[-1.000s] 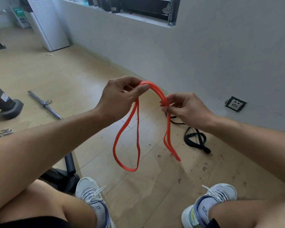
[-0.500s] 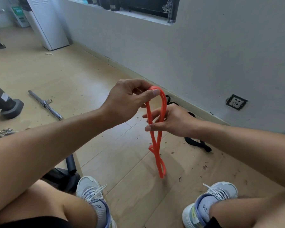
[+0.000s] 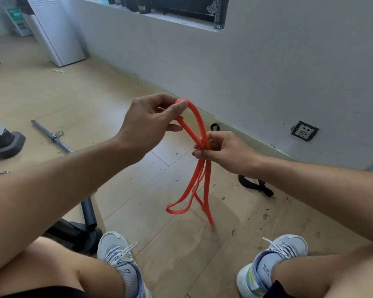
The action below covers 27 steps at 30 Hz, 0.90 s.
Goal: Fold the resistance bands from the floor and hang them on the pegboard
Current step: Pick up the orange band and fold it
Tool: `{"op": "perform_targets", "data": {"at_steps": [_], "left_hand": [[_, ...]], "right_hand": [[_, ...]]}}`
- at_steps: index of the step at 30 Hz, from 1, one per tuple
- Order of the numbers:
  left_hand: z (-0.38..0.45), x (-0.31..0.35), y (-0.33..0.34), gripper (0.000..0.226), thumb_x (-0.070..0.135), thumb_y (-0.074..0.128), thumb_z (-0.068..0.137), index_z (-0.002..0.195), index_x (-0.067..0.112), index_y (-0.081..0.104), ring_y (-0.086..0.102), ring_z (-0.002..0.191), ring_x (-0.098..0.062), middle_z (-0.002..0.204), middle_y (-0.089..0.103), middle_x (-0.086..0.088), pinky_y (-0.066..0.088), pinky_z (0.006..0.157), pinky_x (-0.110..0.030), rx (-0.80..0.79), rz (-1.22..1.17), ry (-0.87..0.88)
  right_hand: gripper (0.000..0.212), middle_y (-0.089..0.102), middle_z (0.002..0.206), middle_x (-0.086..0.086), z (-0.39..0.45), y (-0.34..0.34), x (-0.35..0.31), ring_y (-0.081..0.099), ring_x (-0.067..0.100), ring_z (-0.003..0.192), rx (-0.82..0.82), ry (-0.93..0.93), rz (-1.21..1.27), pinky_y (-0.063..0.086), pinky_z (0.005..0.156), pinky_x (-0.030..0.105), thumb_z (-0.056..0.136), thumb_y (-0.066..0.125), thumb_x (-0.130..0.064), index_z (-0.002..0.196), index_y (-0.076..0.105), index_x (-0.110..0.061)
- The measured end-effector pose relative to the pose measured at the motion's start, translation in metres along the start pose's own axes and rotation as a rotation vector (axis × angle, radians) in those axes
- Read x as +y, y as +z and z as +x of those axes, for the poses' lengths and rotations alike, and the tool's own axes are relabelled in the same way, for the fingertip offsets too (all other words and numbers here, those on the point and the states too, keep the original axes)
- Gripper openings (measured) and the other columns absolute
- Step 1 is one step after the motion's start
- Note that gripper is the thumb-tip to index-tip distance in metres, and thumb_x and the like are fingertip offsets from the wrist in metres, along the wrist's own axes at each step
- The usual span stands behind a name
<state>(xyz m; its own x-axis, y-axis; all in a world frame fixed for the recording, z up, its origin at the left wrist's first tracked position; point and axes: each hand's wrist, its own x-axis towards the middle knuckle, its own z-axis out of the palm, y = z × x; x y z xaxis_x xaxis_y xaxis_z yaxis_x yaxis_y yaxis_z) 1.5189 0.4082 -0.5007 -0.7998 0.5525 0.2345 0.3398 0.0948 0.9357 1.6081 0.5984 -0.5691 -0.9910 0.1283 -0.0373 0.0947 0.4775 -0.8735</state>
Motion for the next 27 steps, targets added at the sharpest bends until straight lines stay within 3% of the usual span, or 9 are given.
{"op": "perform_targets", "data": {"at_steps": [4, 7, 11, 16, 18, 20, 23, 25, 27], "left_hand": [[0.002, 0.001, -0.007, 0.021, 0.023, 0.064, 0.095, 0.108, 0.008, 0.071, 0.073, 0.097, -0.022, 0.098, 0.069, -0.010, 0.062, 0.078, -0.032, -0.001, -0.146, -0.085], [0.001, 0.003, -0.003, 0.025, 0.022, 0.063, 0.095, 0.110, 0.003, 0.070, 0.073, 0.097, -0.022, 0.098, 0.070, -0.011, 0.062, 0.076, -0.030, -0.007, -0.141, -0.055], [0.002, 0.005, -0.004, 0.023, 0.021, 0.061, 0.097, 0.110, 0.003, 0.068, 0.074, 0.095, -0.019, 0.096, 0.070, -0.010, 0.062, 0.077, -0.031, 0.032, -0.189, -0.057], [0.011, -0.006, -0.024, 0.022, 0.019, 0.050, 0.104, 0.108, 0.003, 0.064, 0.068, 0.109, -0.026, 0.109, 0.065, -0.016, 0.061, 0.083, -0.036, 0.019, -0.247, -0.293], [0.012, -0.020, -0.037, 0.027, 0.025, 0.047, 0.105, 0.106, 0.005, 0.065, 0.063, 0.118, -0.030, 0.116, 0.066, -0.015, 0.057, 0.093, -0.043, -0.091, -0.136, -0.392], [0.008, -0.035, -0.049, 0.046, 0.053, 0.052, 0.095, 0.103, 0.010, 0.069, 0.062, 0.116, -0.031, 0.114, 0.068, -0.013, 0.051, 0.101, -0.046, -0.241, 0.094, -0.433], [0.004, -0.048, -0.055, 0.083, 0.088, 0.056, 0.068, 0.099, 0.014, 0.075, 0.062, 0.101, -0.026, 0.105, 0.068, -0.012, 0.049, 0.087, -0.033, -0.402, 0.546, -0.444], [0.002, -0.049, -0.050, 0.077, 0.085, 0.057, 0.064, 0.098, 0.018, 0.071, 0.060, 0.099, -0.020, 0.103, 0.066, -0.004, 0.044, 0.077, -0.030, -0.456, 0.693, -0.451], [0.002, -0.049, -0.043, 0.076, 0.078, 0.065, 0.062, 0.113, 0.022, 0.065, 0.056, 0.113, -0.014, 0.117, 0.062, 0.007, 0.045, 0.090, -0.032, -0.486, 0.723, -0.406]], "right_hand": [[0.017, 0.080, 0.099, 0.000, 0.000, -0.010, 0.003, 0.078, 0.014, 0.091, -0.094, 0.056, 0.013, 0.063, 0.090, 0.033, 0.093, 0.076, -0.016, 0.110, 0.076, -0.018], [0.021, 0.080, 0.098, -0.002, 0.001, -0.007, 0.007, 0.079, 0.013, 0.091, -0.157, 0.099, -0.021, 0.062, 0.089, 0.029, 0.091, 0.078, -0.020, 0.112, 0.077, -0.017], [0.015, 0.080, 0.098, -0.001, 0.001, -0.005, 0.014, 0.078, 0.014, 0.093, -0.205, 0.112, -0.101, 0.061, 0.097, 0.038, 0.090, 0.080, -0.025, 0.104, 0.076, -0.020], [0.011, 0.079, 0.095, 0.003, 0.001, -0.017, 0.020, 0.078, 0.014, 0.091, -0.156, 0.119, -0.110, 0.060, 0.096, 0.039, 0.091, 0.079, -0.021, 0.101, 0.077, -0.020], [0.011, 0.079, 0.091, 0.002, 0.000, -0.022, 0.025, 0.078, 0.013, 0.087, -0.107, 0.119, -0.100, 0.061, 0.094, 0.040, 0.090, 0.081, -0.021, 0.100, 0.078, -0.020], [0.011, 0.077, 0.085, -0.001, -0.001, -0.024, 0.027, 0.076, 0.012, 0.082, -0.075, 0.111, -0.112, 0.061, 0.086, 0.036, 0.090, 0.081, -0.022, 0.100, 0.079, -0.019], [0.015, 0.075, 0.080, -0.006, -0.002, -0.022, 0.024, 0.073, 0.010, 0.076, -0.072, 0.074, -0.176, 0.059, 0.078, 0.031, 0.089, 0.081, -0.027, 0.103, 0.080, -0.020], [0.014, 0.077, 0.082, -0.006, -0.001, -0.021, 0.020, 0.075, 0.013, 0.077, -0.080, 0.053, -0.217, 0.063, 0.079, 0.037, 0.088, 0.083, -0.029, 0.101, 0.081, -0.025], [0.011, 0.079, 0.084, -0.006, -0.001, -0.020, 0.015, 0.076, 0.014, 0.078, -0.101, 0.044, -0.253, 0.064, 0.081, 0.039, 0.087, 0.084, -0.028, 0.098, 0.082, -0.028]]}}
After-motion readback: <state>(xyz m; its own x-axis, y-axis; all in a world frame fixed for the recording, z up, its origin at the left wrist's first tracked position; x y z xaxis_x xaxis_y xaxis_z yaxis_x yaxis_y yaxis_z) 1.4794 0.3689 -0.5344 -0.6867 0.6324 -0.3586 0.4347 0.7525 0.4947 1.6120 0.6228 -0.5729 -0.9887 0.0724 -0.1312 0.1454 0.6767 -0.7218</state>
